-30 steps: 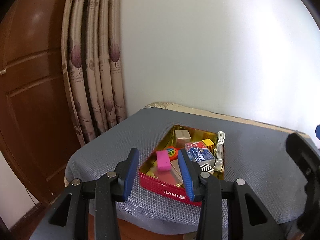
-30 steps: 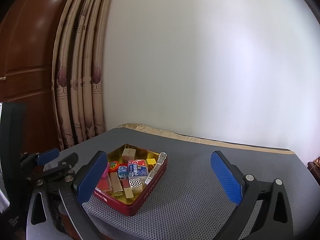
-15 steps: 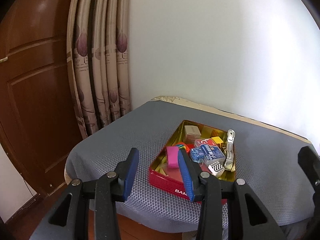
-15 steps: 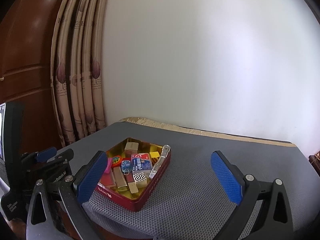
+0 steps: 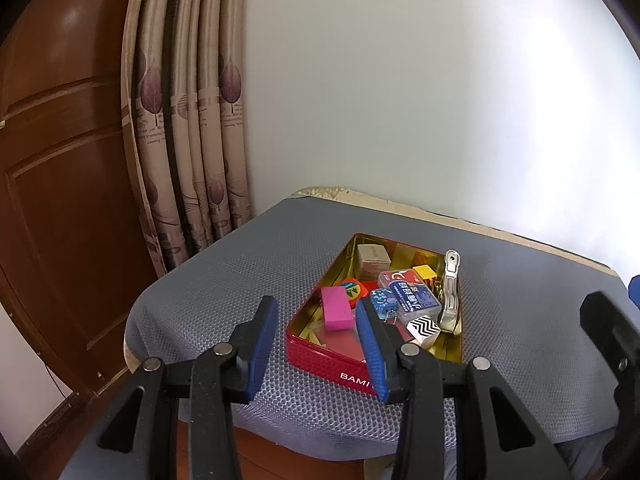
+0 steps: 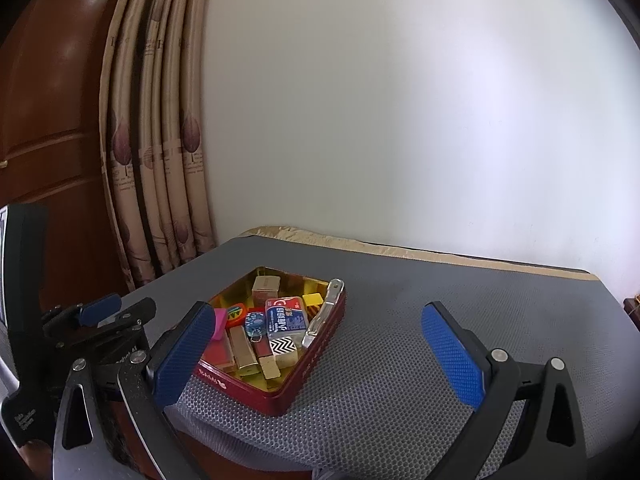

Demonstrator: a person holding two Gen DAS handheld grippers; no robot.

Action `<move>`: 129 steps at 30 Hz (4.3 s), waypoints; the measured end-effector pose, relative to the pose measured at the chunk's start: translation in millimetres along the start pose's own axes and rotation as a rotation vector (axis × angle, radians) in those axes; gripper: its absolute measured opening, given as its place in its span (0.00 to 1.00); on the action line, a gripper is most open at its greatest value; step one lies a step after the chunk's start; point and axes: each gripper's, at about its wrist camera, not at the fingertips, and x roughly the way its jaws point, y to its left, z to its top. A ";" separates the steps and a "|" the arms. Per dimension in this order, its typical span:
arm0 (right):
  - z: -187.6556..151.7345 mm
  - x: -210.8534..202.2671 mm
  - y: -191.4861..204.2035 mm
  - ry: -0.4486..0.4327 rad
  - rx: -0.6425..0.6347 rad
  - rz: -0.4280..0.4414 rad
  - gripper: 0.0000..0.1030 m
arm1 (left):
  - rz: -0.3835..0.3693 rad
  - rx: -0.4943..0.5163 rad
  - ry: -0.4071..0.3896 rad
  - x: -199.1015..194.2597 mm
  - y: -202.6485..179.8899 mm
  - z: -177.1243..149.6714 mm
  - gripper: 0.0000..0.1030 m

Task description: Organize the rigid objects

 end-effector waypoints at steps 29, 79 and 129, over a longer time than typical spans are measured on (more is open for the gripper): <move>-1.0 -3.3 7.4 -0.006 -0.031 0.015 0.99 | 0.007 0.035 0.024 -2.0 -6.8 1.7 0.40; -1.2 -4.3 9.5 -0.007 -0.038 0.016 0.99 | 0.027 0.038 -0.028 -16.2 -2.6 4.2 0.61; -3.9 -3.4 16.4 0.023 -0.043 0.011 0.99 | 0.058 0.014 0.006 -9.5 2.3 8.1 0.61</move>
